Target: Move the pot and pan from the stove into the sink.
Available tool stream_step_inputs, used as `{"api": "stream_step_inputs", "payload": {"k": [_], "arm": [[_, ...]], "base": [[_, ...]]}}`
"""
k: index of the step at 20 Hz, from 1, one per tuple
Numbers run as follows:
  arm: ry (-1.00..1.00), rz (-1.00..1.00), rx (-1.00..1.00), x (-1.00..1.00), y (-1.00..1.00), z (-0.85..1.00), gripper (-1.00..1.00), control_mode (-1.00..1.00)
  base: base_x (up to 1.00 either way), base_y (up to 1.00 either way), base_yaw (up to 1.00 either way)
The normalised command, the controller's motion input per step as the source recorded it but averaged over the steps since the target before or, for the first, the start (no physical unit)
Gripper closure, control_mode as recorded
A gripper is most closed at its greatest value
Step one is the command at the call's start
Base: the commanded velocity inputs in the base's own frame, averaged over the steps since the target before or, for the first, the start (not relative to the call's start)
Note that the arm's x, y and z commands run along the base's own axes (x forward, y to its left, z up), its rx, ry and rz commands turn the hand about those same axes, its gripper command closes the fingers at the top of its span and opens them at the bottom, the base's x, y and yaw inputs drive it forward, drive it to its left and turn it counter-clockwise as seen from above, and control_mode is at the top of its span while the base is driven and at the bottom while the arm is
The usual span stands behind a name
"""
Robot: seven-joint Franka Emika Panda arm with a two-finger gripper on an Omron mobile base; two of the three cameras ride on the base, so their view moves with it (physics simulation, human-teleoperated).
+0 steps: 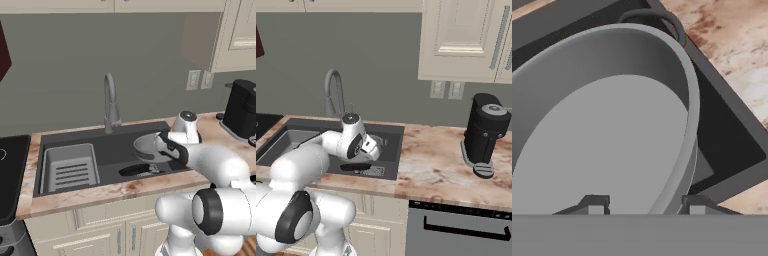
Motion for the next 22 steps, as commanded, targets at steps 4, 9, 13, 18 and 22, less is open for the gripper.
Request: {"api": "stream_step_inputs", "payload": {"k": [4, 9, 13, 18, 22], "arm": [[0.0, 0.0, 0.1, 0.29, 0.04, -0.16, 1.0, -1.0], [0.02, 0.0, 0.13, 0.27, 0.01, -0.25, 1.0, -1.0], [0.01, 0.0, 0.07, 0.22, 0.0, -0.34, 1.0, -1.0], [0.0, 0.0, 0.04, 0.25, 0.05, -0.27, 1.0, -1.0], [-0.01, -0.01, 0.0, 0.29, 0.08, -0.13, 1.0, -1.0]], "base": [[0.0, 0.0, 0.0], [0.0, 0.0, 0.0], [0.0, 0.0, 0.0], [0.0, 0.0, 0.0], [0.0, 0.0, 0.0]]}}
